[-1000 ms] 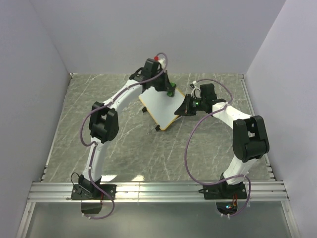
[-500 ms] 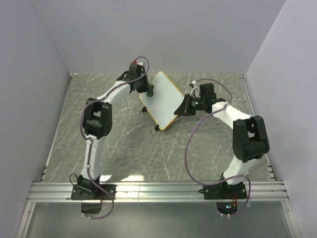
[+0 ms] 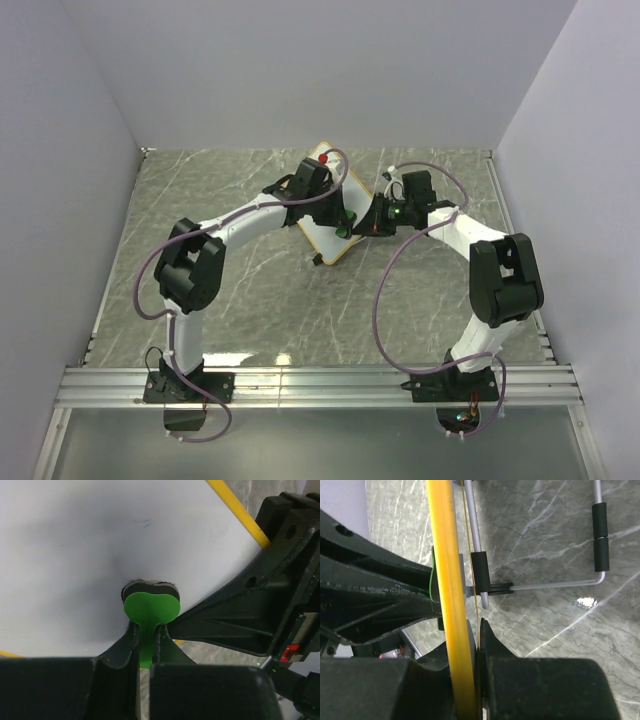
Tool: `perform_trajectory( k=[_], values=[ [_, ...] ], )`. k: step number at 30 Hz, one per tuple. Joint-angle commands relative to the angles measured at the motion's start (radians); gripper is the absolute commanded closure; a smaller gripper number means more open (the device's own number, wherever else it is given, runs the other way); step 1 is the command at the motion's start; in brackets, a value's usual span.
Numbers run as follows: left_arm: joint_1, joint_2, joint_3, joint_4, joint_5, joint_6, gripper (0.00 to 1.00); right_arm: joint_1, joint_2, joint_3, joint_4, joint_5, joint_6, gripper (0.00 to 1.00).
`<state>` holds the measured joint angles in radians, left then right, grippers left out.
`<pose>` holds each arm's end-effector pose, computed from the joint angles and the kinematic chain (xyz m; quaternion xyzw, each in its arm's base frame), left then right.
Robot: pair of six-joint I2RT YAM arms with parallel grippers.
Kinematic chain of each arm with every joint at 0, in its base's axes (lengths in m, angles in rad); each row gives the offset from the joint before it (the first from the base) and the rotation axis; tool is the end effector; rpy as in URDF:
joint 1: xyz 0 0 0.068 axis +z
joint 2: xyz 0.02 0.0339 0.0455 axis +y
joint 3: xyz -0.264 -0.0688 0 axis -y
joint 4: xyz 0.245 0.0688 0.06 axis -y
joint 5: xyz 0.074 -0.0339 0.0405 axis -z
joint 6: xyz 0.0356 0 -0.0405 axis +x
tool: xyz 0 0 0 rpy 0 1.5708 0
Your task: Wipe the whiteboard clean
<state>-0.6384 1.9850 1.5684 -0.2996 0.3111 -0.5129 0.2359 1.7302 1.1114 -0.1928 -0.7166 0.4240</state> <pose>0.3597 -0.2805 0.2401 0.1205 0.8933 -0.3411 0.2667 0.3501 0.1082 0.2078 -0.0477 0.8782 0.4206 0.2228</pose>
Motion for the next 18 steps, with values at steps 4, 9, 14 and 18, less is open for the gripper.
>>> perform_trajectory(
  k=[4,9,14,18],
  values=[
    [0.103,0.064,0.015,0.03,0.068,-0.035,1.0,0.063,-0.057,-0.028,-0.031,0.055,-0.016,1.0],
    [0.218,0.15,0.108,-0.013,0.04,-0.007,1.0,0.065,-0.09,-0.051,-0.036,0.068,-0.013,1.0],
    [0.25,0.179,0.088,-0.009,0.013,0.019,1.0,0.062,-0.098,-0.071,-0.022,0.072,0.002,1.0],
    [0.249,0.153,0.007,0.033,0.016,0.007,1.0,0.069,-0.093,-0.076,-0.008,0.071,0.016,1.0]
  ],
)
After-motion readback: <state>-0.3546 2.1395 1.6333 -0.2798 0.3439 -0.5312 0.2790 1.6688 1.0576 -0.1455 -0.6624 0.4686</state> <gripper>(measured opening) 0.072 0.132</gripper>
